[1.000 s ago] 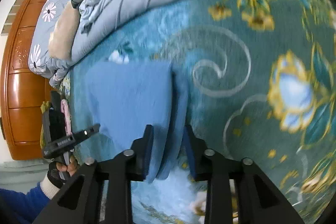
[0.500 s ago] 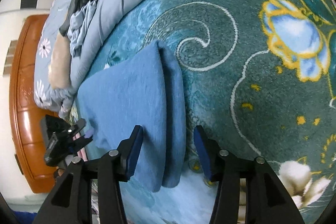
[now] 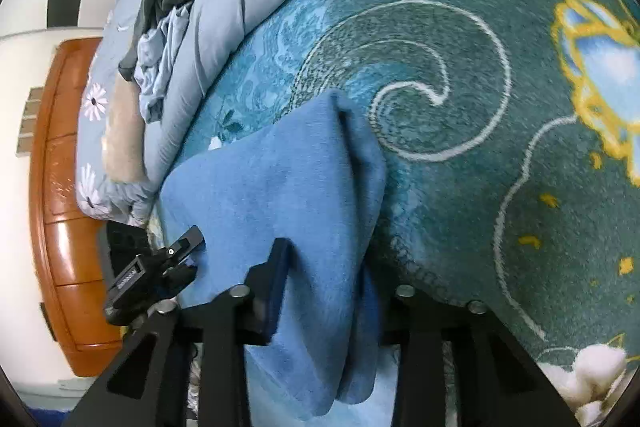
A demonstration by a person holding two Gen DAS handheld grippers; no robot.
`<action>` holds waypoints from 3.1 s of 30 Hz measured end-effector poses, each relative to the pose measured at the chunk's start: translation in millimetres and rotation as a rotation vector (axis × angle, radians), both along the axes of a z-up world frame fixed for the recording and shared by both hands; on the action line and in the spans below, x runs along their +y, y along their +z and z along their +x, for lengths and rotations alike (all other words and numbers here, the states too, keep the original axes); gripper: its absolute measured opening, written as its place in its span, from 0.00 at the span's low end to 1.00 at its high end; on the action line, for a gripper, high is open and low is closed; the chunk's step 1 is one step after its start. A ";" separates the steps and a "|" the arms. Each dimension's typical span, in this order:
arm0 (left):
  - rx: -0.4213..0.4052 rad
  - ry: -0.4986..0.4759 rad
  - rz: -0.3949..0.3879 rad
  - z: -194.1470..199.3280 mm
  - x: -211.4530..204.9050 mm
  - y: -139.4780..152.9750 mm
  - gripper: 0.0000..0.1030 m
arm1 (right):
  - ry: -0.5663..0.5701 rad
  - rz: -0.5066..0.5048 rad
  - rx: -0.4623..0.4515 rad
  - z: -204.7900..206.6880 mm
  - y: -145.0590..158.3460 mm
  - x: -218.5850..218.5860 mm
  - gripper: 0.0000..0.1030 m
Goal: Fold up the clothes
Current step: 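Grasp the folded blue shirt bundle with the left tool, then lift the blue shirt bundle with the left tool and carry it onto the clothes stack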
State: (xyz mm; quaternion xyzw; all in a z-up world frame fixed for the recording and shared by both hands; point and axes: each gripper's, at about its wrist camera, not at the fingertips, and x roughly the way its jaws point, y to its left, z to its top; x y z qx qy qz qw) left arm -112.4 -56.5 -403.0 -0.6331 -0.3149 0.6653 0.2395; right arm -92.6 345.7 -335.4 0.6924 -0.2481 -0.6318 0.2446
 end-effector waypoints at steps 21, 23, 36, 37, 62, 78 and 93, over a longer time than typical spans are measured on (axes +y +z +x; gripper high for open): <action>0.042 0.052 0.024 80.2 -19.3 114.0 0.19 | 0.009 0.002 0.089 47.8 134.9 1.1 0.11; 0.071 0.055 0.026 89.9 -25.4 137.3 0.19 | 0.006 -0.003 0.110 60.9 158.9 -0.4 0.11; 0.279 0.173 -0.012 149.5 -96.5 266.6 0.19 | 0.217 -0.048 0.257 85.6 282.6 -67.8 0.11; 0.290 0.208 -0.019 157.0 -105.3 272.9 0.19 | 0.250 -0.061 0.269 83.6 289.4 -77.1 0.11; 0.375 0.873 -0.101 345.0 -289.3 339.4 0.18 | 0.992 -0.302 0.426 187.9 377.0 -325.9 0.11; 0.236 0.999 -0.055 341.8 -469.8 264.9 0.17 | 1.188 -0.195 0.312 253.8 323.3 -548.6 0.11; 0.227 1.108 -0.022 305.7 -591.3 232.5 0.17 | 1.365 -0.094 0.293 281.8 295.6 -737.3 0.11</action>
